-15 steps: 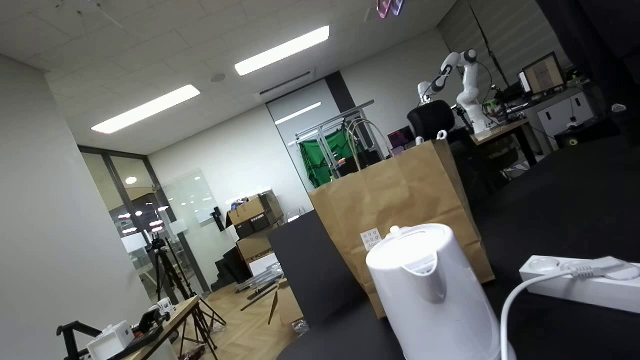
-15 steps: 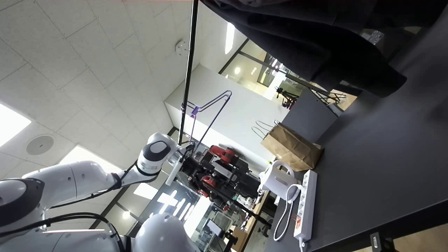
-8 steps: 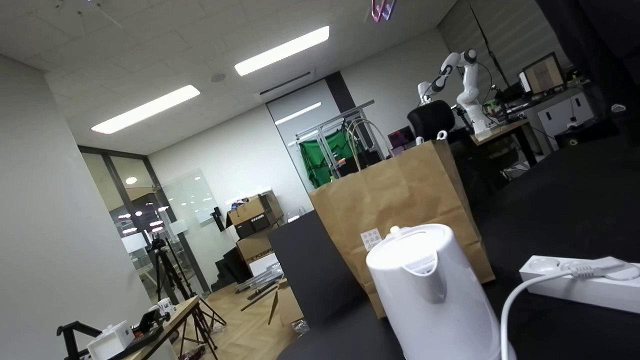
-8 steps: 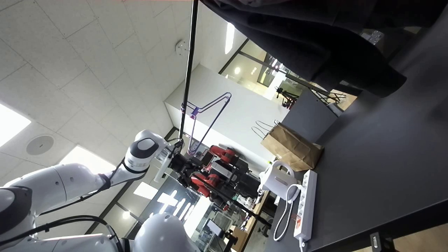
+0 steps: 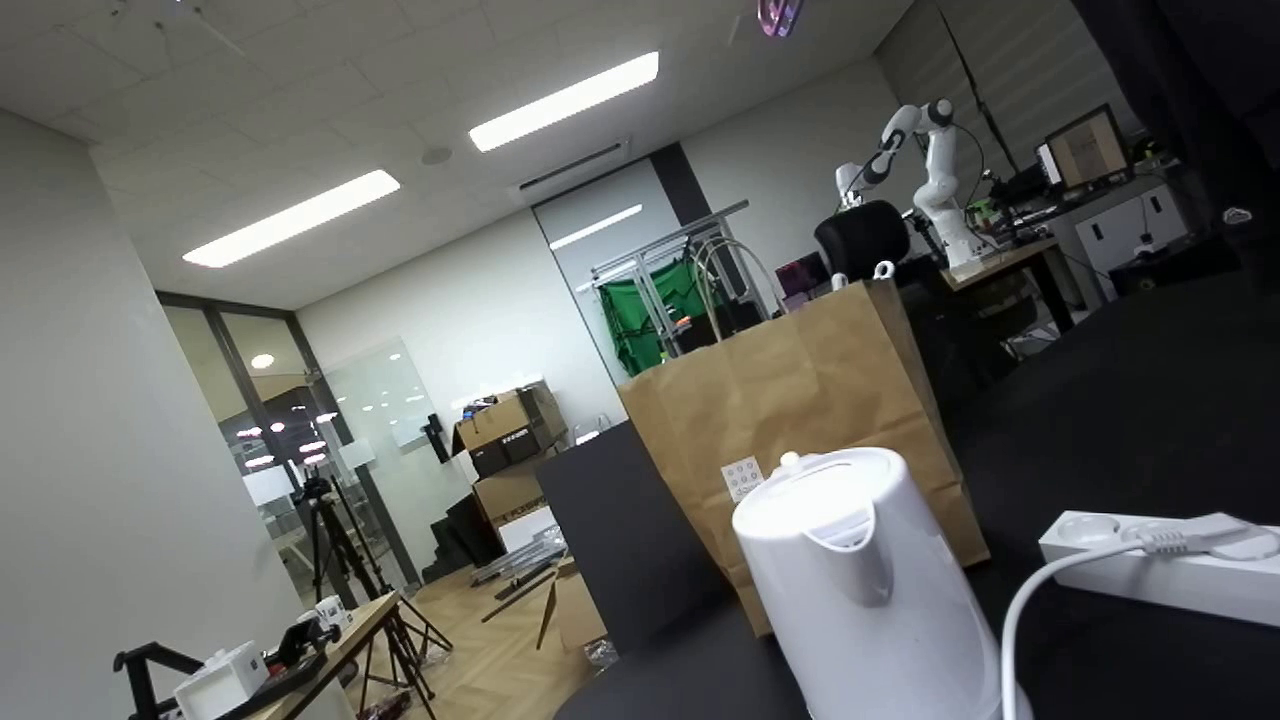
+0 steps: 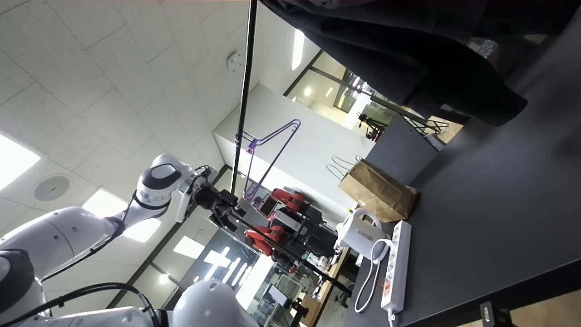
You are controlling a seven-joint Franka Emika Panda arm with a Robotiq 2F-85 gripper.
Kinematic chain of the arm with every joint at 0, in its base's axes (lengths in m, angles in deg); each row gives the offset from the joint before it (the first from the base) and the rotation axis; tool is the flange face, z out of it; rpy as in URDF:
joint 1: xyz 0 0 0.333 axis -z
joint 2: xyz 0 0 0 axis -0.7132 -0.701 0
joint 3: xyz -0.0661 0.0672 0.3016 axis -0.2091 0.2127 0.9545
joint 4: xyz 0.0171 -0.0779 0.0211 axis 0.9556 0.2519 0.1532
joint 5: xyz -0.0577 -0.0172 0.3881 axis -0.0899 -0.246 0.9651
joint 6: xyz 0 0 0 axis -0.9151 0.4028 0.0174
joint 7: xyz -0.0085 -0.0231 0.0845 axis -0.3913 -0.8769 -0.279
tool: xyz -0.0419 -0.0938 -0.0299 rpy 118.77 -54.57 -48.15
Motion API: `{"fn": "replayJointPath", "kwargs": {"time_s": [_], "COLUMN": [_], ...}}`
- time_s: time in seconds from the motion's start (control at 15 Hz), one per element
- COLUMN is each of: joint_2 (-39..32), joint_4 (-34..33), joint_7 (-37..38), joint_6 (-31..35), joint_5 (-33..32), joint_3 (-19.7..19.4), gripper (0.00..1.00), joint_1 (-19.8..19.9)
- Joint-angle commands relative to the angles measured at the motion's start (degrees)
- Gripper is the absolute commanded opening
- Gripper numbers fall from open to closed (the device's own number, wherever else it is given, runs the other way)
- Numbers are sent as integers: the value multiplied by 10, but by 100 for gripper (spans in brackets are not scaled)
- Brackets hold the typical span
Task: Remove the first hanger from the left and put it on the table
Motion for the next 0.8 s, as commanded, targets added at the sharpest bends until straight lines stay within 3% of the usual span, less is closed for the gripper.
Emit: {"fn": "replayJointPath", "kwargs": {"time_s": [0.0,0.27,0.6,0.67,0.73], "joint_2": [-5,24,55,34,37], "joint_4": [-77,-78,-8,-41,-27], "joint_7": [51,81,106,80,84], "joint_6": [-52,41,239,187,216], "joint_5": [11,36,33,35,32], "joint_3": [-3,2,31,9,15], "gripper": [100,100,100,100,100], "joint_1": [29,58,81,59,62]}}
